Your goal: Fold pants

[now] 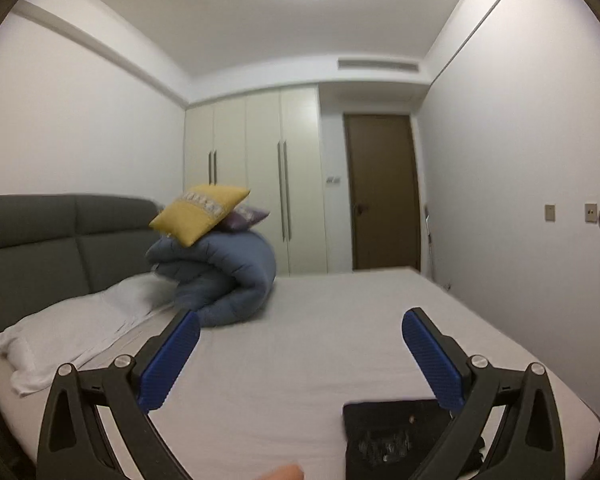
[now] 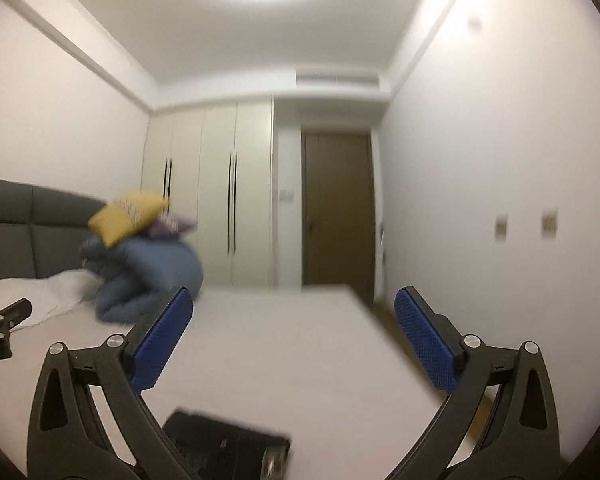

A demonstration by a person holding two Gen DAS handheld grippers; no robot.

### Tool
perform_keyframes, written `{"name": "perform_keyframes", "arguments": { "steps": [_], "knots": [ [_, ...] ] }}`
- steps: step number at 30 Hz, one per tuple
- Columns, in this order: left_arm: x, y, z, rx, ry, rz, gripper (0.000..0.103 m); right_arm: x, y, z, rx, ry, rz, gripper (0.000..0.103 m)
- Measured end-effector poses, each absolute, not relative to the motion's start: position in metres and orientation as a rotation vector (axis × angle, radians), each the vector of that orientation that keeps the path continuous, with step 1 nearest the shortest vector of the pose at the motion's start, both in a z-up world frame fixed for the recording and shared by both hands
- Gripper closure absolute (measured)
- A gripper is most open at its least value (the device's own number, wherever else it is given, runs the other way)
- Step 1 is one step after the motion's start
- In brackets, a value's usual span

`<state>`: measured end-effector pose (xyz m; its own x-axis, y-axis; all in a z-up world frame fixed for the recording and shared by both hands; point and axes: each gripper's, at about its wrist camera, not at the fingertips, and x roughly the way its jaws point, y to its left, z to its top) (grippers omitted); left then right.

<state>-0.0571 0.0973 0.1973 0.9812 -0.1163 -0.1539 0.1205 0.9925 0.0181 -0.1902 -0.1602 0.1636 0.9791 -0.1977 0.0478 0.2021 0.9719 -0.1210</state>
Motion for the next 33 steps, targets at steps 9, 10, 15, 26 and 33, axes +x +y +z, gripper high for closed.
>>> {"name": "perform_keyframes", "arguments": {
  "steps": [9, 10, 15, 26, 33],
  "knots": [
    [-0.067, 0.079, 0.177, 0.048, 0.412, -0.102, 0.000, -0.203, -0.174, 0.166, 0.033, 0.225, -0.279, 0.000],
    [-0.064, 0.074, 0.163, 0.058, 0.467, -0.112, 0.000, -0.197, -0.180, 0.155, 0.067, 0.276, -0.282, 0.000],
    [-0.050, 0.062, 0.101, 0.001, 0.743, -0.193, 0.000, -0.192, -0.198, 0.085, 0.246, 0.542, -0.297, 0.000],
    [-0.048, 0.051, 0.049, 0.018, 0.898, -0.205, 0.000, -0.161, -0.164, 0.009, 0.138, 0.695, -0.309, 0.000],
    [-0.046, 0.052, 0.037, 0.012, 0.914, -0.213, 0.000, -0.153, -0.142, -0.006, 0.075, 0.743, -0.295, 0.000]
  ]
}}
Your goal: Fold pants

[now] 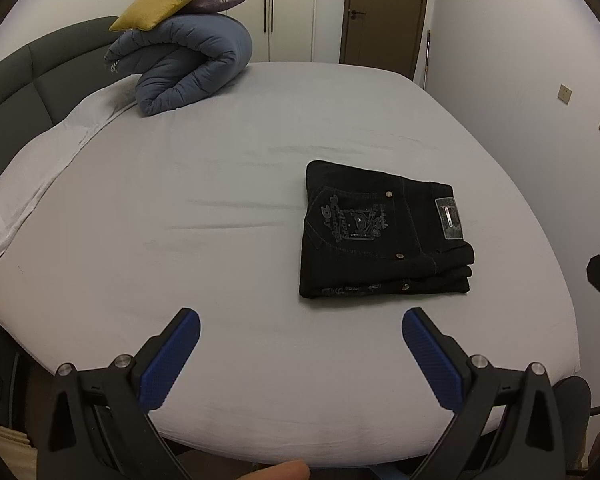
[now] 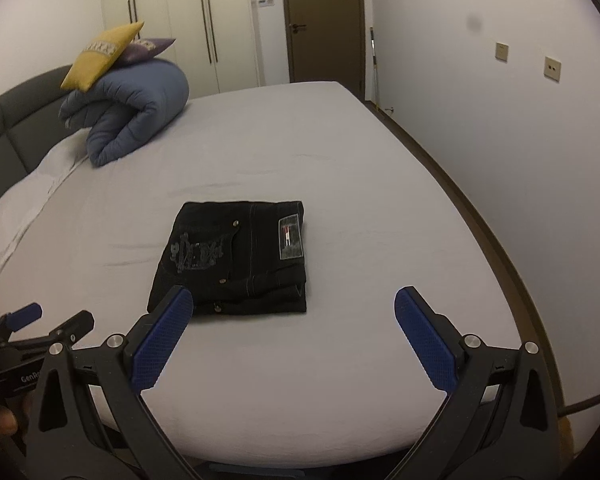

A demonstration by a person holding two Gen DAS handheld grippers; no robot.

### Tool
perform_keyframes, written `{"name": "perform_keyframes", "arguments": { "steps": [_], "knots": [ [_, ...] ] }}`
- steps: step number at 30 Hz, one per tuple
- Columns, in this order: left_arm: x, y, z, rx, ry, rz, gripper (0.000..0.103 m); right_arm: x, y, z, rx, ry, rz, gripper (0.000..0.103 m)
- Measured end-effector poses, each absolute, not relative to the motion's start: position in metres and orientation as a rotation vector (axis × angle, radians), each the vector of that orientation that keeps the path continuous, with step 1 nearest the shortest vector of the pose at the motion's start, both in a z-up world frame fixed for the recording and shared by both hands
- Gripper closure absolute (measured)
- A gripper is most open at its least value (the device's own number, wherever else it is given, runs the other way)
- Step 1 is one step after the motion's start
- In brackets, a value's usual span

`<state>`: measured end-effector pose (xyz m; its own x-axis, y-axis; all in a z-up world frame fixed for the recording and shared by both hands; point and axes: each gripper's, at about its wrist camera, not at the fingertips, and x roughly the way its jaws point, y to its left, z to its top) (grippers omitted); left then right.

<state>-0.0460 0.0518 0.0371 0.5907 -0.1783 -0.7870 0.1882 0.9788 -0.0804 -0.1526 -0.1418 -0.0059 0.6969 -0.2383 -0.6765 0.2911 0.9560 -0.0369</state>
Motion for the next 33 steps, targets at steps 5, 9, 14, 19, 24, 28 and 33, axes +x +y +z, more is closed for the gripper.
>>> {"name": "perform_keyframes", "arguments": {
  "steps": [5, 9, 14, 19, 24, 28, 33],
  "knots": [
    [-0.046, 0.052, 0.034, 0.009, 0.924, -0.216, 0.000, -0.149, -0.137, -0.012, 0.069, 0.769, -0.283, 0.000],
    [-0.045, 0.052, 0.033, 0.008, 0.928, -0.219, 0.000, -0.147, -0.133, -0.015, 0.065, 0.784, -0.275, 0.000],
    [-0.044, 0.052, 0.030, 0.006, 0.934, -0.220, 0.000, -0.144, -0.129, -0.017, 0.060, 0.789, -0.271, 0.000],
    [-0.043, 0.052, 0.027, 0.005, 0.940, -0.222, 0.000, -0.141, -0.125, -0.017, 0.057, 0.799, -0.269, 0.000],
    [-0.042, 0.051, 0.026, 0.005, 0.944, -0.226, 0.000, -0.136, -0.121, -0.021, 0.055, 0.813, -0.265, 0.000],
    [-0.041, 0.052, 0.024, 0.004, 0.946, -0.226, 0.000, -0.130, -0.116, -0.023, 0.057, 0.820, -0.266, 0.000],
    [-0.041, 0.052, 0.024, 0.004, 0.945, -0.226, 0.000, -0.128, -0.114, -0.025, 0.055, 0.827, -0.265, 0.000]
  ]
}}
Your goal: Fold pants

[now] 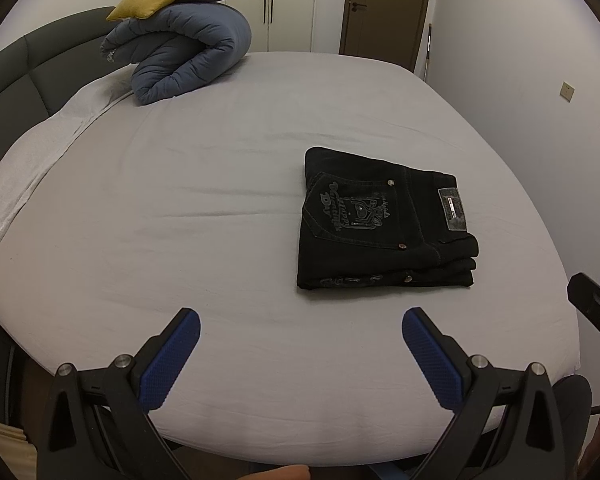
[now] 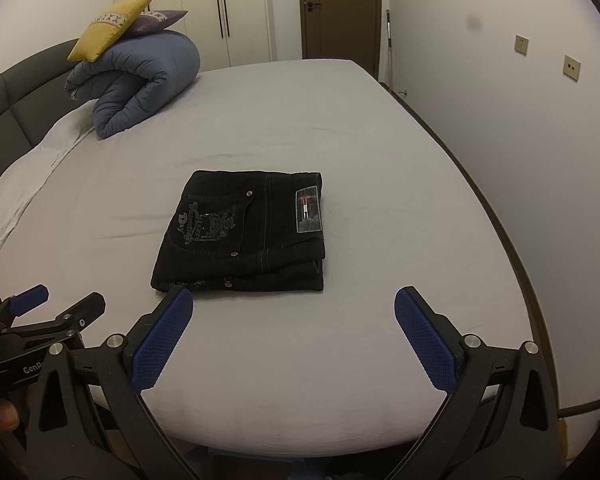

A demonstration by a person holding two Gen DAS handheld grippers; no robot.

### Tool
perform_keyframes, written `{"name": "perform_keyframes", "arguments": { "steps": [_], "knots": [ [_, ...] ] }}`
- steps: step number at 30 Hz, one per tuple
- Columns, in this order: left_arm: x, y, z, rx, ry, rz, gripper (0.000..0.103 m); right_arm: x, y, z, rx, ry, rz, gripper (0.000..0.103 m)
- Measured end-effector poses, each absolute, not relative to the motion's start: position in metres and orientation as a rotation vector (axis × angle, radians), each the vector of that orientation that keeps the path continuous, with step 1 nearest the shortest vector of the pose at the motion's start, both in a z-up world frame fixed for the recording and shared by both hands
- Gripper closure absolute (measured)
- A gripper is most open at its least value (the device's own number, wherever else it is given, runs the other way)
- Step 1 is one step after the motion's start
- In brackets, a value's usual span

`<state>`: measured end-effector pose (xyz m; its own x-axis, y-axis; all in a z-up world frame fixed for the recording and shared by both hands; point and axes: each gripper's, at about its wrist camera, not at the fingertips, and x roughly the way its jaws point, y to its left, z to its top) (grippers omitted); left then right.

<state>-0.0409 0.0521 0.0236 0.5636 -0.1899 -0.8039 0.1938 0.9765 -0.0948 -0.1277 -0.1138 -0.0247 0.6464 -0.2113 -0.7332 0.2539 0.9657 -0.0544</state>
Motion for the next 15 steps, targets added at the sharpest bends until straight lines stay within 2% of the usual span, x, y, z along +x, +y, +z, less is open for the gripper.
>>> {"name": "perform_keyframes", "arguments": {
  "steps": [15],
  "knots": [
    [-0.042, 0.050, 0.023, 0.000, 0.945, -0.223, 0.000, -0.122, -0.101, -0.027, 0.048, 0.825, -0.265, 0.000]
  ]
}}
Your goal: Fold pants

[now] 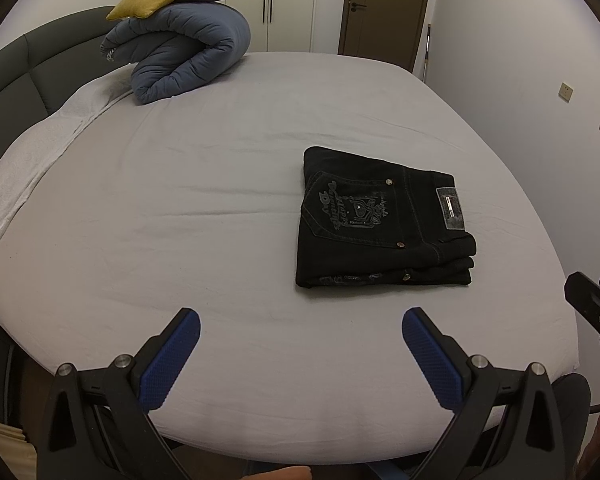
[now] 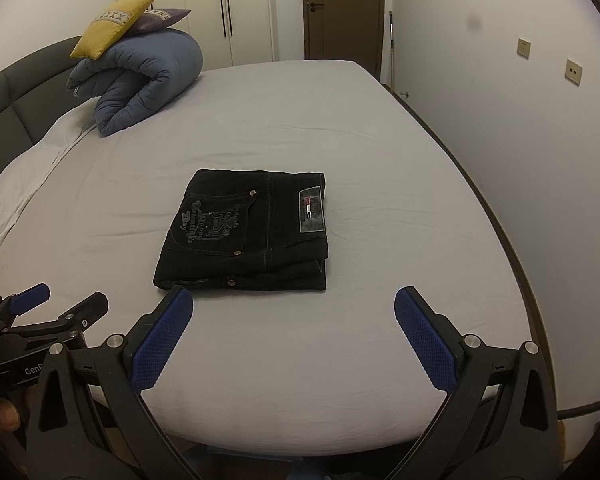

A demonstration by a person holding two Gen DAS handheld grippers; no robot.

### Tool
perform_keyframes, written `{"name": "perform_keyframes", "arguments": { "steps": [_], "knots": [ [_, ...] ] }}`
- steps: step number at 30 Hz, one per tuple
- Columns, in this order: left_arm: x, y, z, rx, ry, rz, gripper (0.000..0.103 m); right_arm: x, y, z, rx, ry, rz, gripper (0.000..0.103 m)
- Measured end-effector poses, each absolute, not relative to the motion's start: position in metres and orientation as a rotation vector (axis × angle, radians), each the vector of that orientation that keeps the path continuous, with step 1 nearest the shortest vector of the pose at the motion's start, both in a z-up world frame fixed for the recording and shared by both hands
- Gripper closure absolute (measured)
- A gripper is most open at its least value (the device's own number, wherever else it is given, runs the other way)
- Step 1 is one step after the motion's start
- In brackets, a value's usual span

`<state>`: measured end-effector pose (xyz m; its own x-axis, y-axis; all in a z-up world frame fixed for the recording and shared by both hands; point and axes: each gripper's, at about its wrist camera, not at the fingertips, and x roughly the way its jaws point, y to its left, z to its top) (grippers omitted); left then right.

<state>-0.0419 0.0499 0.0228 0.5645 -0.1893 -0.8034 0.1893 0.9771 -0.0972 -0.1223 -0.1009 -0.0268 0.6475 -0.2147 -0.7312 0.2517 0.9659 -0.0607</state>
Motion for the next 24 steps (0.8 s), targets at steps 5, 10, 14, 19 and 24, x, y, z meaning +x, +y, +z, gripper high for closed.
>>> {"name": "perform_keyframes", "arguments": {
  "steps": [5, 10, 14, 19, 24],
  "knots": [
    [-0.0420, 0.0499, 0.0228, 0.001, 0.945, -0.222, 0.000, -0.1226, -0.1011, -0.0264, 0.048, 0.823, -0.265, 0.000],
    [-0.0425, 0.0492, 0.0233, 0.000, 0.944, -0.222, 0.000, -0.1222, -0.1001, -0.0267, 0.048, 0.822, -0.266, 0.000],
    [-0.0427, 0.0487, 0.0236, 0.001, 0.945, -0.224, 0.000, -0.1216, -0.0990, -0.0265, 0.048, 0.821, -0.266, 0.000],
    [-0.0437, 0.0463, 0.0235, 0.004, 0.947, -0.227, 0.000, -0.1213, -0.0986, -0.0269, 0.049, 0.822, -0.267, 0.000],
    [-0.0441, 0.0453, 0.0235, 0.003, 0.947, -0.226, 0.000, -0.1210, -0.0982, -0.0272, 0.049, 0.821, -0.267, 0.000]
  ]
}}
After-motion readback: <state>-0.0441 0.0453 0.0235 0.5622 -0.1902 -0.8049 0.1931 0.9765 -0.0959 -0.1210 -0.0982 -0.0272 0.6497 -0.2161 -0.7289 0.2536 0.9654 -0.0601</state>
